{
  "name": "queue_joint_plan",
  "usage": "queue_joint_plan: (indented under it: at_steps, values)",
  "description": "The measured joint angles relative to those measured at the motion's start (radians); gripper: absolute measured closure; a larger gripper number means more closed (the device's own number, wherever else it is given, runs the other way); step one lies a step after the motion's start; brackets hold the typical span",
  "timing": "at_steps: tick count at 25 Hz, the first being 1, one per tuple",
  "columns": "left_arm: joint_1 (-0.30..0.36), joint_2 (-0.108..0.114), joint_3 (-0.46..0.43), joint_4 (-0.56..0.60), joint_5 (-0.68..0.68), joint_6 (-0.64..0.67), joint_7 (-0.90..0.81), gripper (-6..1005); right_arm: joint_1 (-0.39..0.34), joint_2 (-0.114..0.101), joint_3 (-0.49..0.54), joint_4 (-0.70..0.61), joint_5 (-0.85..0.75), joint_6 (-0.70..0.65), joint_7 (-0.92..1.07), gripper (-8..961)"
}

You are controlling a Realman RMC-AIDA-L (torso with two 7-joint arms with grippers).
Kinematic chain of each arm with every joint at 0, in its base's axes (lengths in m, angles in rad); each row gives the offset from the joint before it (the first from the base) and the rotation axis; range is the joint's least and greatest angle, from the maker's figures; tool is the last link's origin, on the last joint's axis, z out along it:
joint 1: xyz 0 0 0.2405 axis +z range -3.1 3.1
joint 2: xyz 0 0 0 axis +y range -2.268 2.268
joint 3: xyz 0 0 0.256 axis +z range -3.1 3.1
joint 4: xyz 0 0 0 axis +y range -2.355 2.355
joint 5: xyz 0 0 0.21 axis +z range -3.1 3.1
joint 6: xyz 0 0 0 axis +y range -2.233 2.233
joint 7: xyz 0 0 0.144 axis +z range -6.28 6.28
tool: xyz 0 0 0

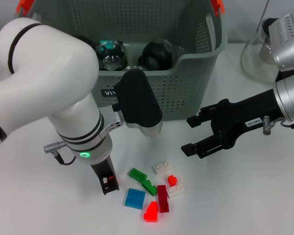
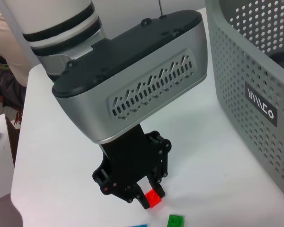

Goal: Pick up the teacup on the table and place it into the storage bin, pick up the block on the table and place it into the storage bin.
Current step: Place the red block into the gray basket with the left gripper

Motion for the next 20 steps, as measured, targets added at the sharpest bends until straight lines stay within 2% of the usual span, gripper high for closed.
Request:
queue_joint_plan:
  at_steps: [5,11,14,17,20]
  values:
    - [0.004,0.000,-0.010,0.038,-0.003,0.034,0.000,816,-0.003,0.000,0.000,0.000,0.000,0.000,0.000,69]
    - [0.038,0.001,-0.097,0.213,-0.011,0.132,0.003,815,-0.006,0.000,0.000,0.000,0.000,0.000,0.000,71]
    - [0.058,0.001,-0.159,0.306,-0.029,0.175,0.008,815,-0.006,0.000,0.000,0.000,0.000,0.000,0.000,71]
    - [0.078,0.003,-0.262,0.417,-0.105,0.210,0.022,815,-0.008,0.000,0.001,0.000,0.000,0.000,-0.002,70]
    - [0.084,0.004,-0.403,0.508,-0.235,0.237,0.053,815,-0.009,0.000,0.002,0.000,0.000,0.000,-0.003,70]
